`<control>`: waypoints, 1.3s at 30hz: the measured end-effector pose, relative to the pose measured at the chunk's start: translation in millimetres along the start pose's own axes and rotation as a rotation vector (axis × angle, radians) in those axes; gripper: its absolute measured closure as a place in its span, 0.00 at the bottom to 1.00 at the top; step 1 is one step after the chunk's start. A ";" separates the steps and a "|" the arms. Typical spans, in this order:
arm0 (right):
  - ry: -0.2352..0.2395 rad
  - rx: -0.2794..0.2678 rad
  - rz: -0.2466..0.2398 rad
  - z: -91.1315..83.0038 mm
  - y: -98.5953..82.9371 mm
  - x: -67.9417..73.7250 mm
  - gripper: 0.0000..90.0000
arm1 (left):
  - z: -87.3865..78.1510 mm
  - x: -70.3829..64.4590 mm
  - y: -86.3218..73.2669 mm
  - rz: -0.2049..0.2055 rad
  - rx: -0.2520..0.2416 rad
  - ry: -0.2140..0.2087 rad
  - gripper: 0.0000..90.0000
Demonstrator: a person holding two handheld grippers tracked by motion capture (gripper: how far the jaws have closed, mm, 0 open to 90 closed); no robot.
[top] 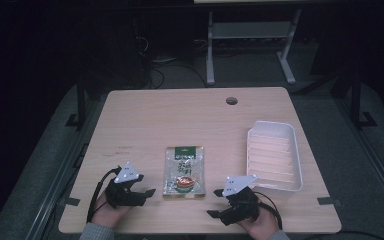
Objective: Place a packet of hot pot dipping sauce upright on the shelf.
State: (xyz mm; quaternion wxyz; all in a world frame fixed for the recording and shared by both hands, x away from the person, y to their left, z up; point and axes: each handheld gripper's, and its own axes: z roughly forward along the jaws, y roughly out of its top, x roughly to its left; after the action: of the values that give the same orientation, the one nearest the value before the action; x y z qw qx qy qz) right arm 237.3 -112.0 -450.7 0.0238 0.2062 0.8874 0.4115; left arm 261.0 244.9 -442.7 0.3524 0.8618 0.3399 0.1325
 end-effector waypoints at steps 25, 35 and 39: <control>-0.005 0.074 -0.068 19.4 69.5 -8.3 0.28 | 12.2 -9.8 15.6 0.027 0.006 -0.035 0.50; -0.026 0.101 -0.079 29.3 103.5 -23.2 0.25 | 23.0 -15.1 24.9 0.059 0.034 -0.060 0.64; -0.027 0.132 -0.080 32.2 118.5 -37.3 0.25 | 26.1 -16.1 28.3 0.068 0.045 -0.063 0.68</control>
State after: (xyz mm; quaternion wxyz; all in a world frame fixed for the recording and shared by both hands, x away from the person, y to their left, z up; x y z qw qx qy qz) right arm 319.2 -34.9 -389.0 0.0386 0.1774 0.9198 0.3479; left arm 275.3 205.7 -441.5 0.3386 0.8845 0.3019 0.1093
